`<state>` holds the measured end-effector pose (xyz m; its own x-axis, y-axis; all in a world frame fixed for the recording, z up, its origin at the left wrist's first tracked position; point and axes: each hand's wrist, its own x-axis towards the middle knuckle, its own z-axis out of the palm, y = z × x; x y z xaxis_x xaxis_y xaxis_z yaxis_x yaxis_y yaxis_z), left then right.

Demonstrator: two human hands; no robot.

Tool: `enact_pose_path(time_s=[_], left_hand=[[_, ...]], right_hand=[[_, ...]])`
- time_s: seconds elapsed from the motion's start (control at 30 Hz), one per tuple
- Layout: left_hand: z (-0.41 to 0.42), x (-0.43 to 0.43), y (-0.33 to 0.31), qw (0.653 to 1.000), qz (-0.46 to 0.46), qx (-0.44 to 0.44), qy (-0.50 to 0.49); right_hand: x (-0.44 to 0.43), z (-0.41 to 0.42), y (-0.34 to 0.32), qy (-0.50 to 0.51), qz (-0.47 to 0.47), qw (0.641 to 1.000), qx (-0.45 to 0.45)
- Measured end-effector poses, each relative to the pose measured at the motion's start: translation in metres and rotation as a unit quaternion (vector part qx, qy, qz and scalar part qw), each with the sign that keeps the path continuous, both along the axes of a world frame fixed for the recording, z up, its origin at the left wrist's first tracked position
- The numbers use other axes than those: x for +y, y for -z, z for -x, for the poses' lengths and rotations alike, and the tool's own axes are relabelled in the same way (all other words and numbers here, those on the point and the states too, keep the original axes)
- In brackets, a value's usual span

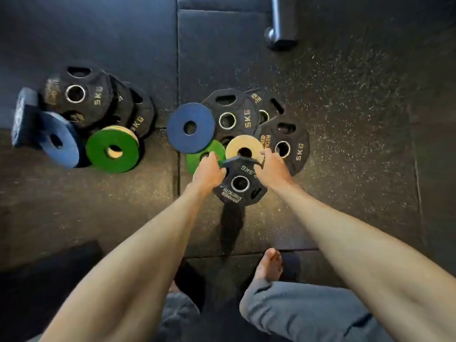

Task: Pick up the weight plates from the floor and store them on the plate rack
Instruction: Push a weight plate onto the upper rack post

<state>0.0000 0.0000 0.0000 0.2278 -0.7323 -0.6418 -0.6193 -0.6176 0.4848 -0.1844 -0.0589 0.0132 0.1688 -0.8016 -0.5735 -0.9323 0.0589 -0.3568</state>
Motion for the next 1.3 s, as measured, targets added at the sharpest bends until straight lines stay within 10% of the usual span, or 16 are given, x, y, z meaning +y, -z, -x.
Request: enact_pose_path(time_s=[0.7,0.9,1.3], left_hand=[[0.06,-0.047,0.072,0.977,0.015,-0.147,0.154],[0.1,-0.1,0.076,0.93,0.202,-0.238,0.195],[0.16,-0.206,0.12,0.959,0.122,-0.141,0.215]], right_hand=[[0.006,0.061,0.095,0.134,-0.159,0.978,-0.019],[-0.032,0.099,0.1,0.23,-0.007,0.973,0.034],[-0.037,0.104,0.166,0.531,-0.261,0.784,-0.185]])
